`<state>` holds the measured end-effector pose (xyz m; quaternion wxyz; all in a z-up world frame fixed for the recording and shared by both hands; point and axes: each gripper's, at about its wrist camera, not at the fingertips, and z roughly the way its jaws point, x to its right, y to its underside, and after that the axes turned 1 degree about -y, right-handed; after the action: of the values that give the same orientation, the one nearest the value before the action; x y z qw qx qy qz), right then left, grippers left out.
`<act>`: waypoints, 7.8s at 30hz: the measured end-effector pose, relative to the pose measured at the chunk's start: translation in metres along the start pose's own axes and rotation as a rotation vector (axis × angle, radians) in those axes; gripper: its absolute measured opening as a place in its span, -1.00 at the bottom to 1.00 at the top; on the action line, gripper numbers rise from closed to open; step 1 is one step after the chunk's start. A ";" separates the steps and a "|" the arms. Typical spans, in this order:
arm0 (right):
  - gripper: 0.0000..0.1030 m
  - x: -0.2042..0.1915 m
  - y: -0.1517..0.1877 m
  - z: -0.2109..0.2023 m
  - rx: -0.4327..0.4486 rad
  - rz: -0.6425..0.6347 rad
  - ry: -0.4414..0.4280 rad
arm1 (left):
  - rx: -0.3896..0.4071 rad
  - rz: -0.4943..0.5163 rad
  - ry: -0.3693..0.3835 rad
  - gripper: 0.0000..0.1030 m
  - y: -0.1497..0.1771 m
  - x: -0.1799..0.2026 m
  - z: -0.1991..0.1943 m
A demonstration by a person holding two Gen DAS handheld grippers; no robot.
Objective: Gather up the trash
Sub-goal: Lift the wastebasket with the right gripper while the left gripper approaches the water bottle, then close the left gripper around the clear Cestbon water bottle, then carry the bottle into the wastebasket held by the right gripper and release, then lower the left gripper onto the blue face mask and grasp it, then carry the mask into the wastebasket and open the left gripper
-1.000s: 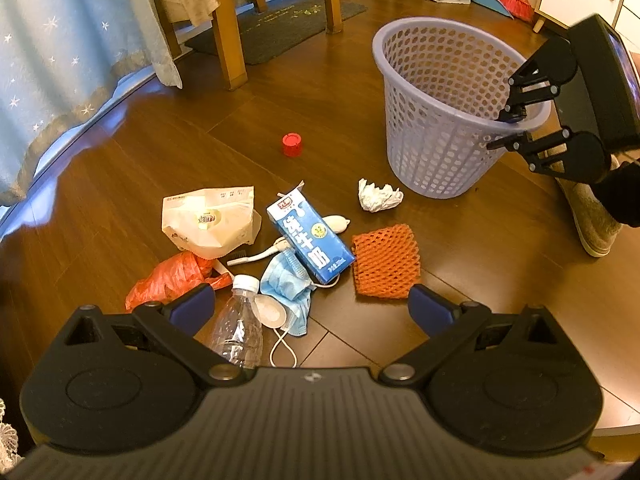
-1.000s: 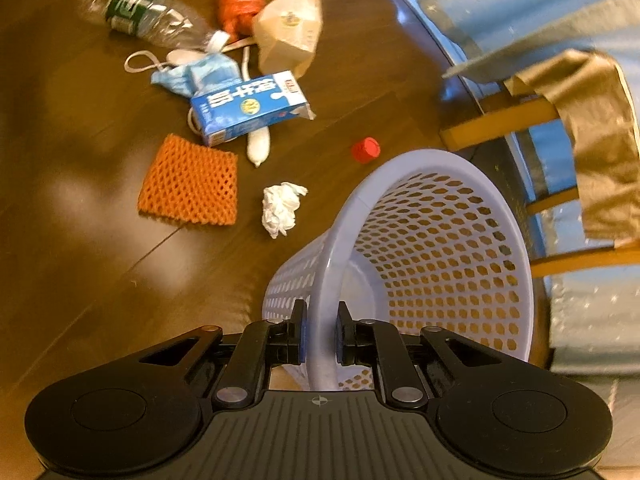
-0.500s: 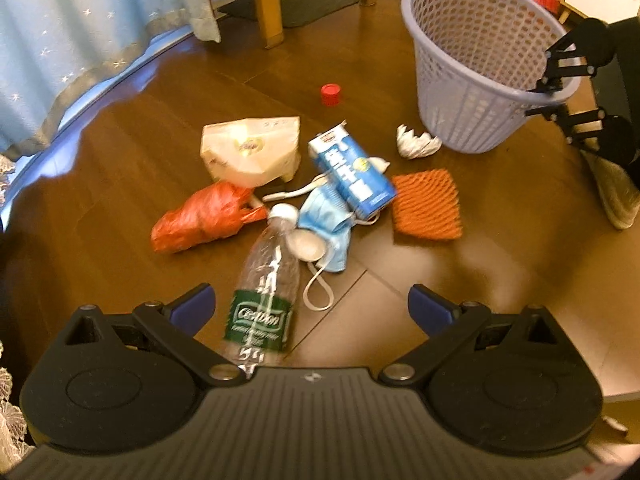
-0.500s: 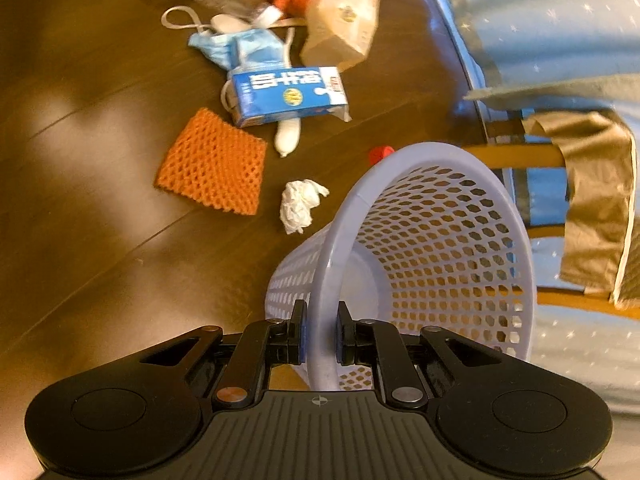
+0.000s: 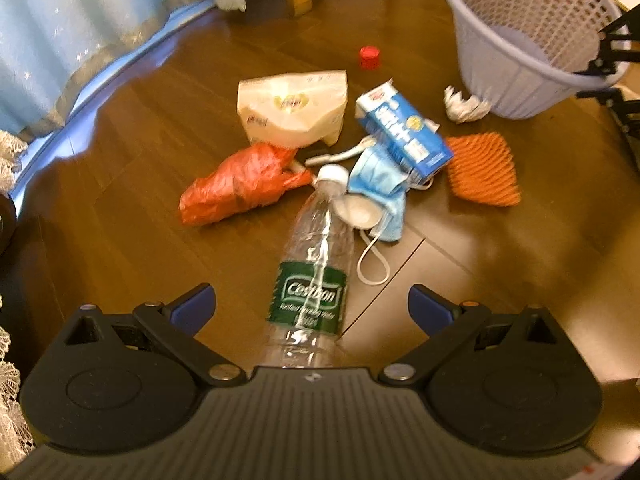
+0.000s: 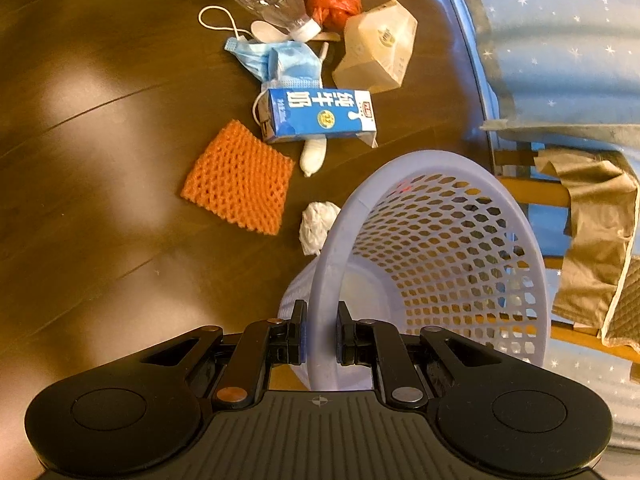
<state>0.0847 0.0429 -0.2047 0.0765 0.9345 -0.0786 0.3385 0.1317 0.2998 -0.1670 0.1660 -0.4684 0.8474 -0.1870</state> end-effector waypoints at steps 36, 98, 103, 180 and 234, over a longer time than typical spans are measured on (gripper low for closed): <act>-0.81 0.000 -0.023 0.005 -0.047 0.010 -0.021 | -0.143 0.159 0.020 0.62 0.011 -0.014 0.088; -0.82 -0.006 -0.021 0.005 -0.021 -0.014 -0.028 | -0.092 0.145 0.213 0.12 -0.102 0.026 -0.040; -0.82 -0.006 -0.020 0.003 -0.017 -0.013 -0.030 | -0.072 0.218 0.295 0.12 -0.137 0.055 -0.051; -0.82 0.014 -0.016 0.017 -0.044 0.067 -0.045 | 0.097 0.305 0.165 0.39 -0.072 0.069 0.078; -0.82 0.025 -0.012 0.018 -0.043 0.109 -0.090 | -0.013 0.210 0.156 -0.93 -0.086 0.048 0.043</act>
<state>0.1173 0.0486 -0.2038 0.0746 0.9413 -0.1400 0.2979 0.1898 0.2095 -0.1690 0.1155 -0.3622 0.9033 -0.1990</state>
